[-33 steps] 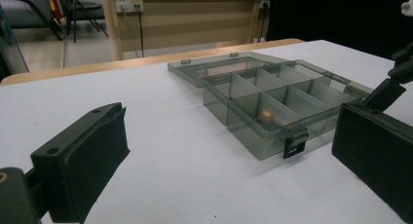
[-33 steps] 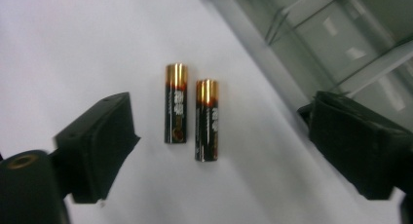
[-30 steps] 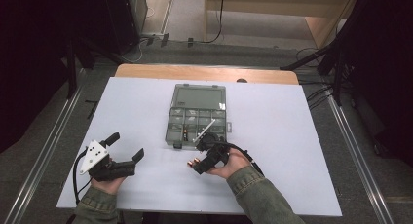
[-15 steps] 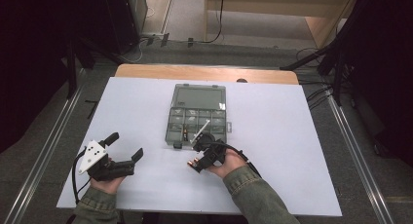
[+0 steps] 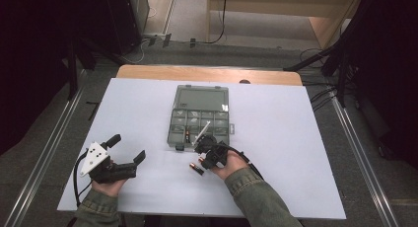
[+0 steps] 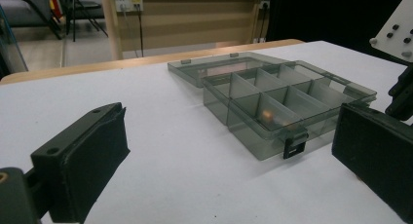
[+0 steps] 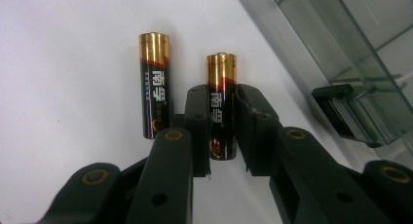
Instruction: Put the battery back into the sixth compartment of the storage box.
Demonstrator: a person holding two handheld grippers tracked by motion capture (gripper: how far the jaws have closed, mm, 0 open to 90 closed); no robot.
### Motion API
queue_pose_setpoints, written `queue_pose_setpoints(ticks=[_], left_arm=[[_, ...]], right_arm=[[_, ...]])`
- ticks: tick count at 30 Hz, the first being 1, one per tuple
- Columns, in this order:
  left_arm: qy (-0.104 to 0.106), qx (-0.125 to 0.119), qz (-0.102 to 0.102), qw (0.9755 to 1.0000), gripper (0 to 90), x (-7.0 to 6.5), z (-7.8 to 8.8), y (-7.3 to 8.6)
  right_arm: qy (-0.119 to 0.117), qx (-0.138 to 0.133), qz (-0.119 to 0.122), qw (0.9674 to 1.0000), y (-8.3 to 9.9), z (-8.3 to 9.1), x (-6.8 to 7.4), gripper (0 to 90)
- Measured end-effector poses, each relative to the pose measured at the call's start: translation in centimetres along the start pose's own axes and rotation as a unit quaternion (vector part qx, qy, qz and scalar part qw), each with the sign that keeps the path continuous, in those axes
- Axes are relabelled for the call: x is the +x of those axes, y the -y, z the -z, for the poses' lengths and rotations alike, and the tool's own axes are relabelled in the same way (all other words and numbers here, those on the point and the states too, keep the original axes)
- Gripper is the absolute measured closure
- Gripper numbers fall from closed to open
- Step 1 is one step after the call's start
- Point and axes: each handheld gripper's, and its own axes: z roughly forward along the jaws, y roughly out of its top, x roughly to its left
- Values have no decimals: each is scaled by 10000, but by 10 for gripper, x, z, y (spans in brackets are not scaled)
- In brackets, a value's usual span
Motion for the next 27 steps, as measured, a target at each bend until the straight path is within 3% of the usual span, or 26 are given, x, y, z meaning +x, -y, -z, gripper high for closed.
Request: queue_pose_setpoints(ticks=[16,27], left_arm=[[-5,-11,14,10000,0,-1,0,0],[-50,-52,125,9999,0,1,0,-1]], right_arm=[[62,92,-123,9999,1,6,8,779],[-90,-445,-378,9983,-8,40,8,779]])
